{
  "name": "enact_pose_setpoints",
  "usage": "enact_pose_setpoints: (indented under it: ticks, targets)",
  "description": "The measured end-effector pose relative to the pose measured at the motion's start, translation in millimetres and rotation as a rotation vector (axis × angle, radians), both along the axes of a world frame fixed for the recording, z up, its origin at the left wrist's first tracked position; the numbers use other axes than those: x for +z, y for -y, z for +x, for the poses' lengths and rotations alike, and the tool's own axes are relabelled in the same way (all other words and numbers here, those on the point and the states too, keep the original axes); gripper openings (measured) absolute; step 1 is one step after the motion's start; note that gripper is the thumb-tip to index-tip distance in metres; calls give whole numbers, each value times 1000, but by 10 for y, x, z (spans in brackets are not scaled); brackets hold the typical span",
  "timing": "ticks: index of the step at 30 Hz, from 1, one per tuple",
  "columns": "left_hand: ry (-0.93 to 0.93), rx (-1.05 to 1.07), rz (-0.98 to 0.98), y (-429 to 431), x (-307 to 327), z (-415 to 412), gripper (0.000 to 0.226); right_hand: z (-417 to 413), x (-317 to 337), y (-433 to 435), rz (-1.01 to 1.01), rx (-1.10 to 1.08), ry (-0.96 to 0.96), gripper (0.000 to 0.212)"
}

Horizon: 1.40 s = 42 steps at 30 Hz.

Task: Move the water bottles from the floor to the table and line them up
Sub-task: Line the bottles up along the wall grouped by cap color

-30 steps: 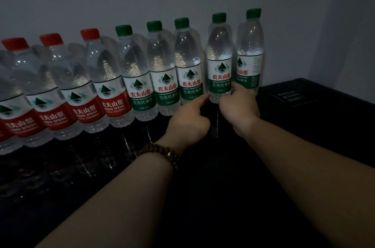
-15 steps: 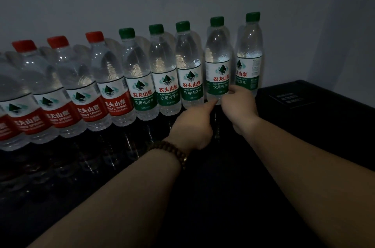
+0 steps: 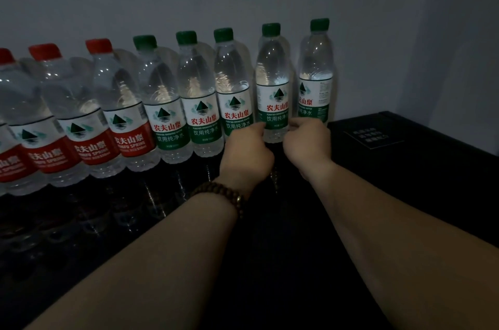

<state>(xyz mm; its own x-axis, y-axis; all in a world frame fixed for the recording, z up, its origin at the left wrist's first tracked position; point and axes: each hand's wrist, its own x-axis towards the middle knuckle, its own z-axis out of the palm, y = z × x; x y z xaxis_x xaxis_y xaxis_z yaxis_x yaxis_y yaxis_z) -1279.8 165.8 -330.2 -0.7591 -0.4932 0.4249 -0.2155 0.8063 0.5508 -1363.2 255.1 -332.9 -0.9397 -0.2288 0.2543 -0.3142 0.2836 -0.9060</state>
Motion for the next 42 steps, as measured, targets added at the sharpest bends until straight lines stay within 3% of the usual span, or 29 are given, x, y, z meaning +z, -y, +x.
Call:
enact_pose_setpoints:
  ticks: [10,14,22,27,33,39,42]
  targets:
    - [-113,46,92,32,-41,-36,51,54,23,10,31,63,8,48]
    - [-120,58,136,40,-44,-44,49,34,9,15,31,64,2,42]
    - [-94,-37,189,31,-53,-41,41,-94,94,-136,-220,-338,41,29]
    - [-76,-122,246,31,-53,-35,49,-79,110,-172,-108,-264,127,45]
    - [-57,-143,254,47,-49,-20,58,-27,131,-182,40,-139,107,27]
    - [-47,-144,283,-7,4,9,76,-51,145,-196,119,-94,110,42]
    - [-46,-148,272,-1,0,15,73,-69,135,-203,145,-80,139,51]
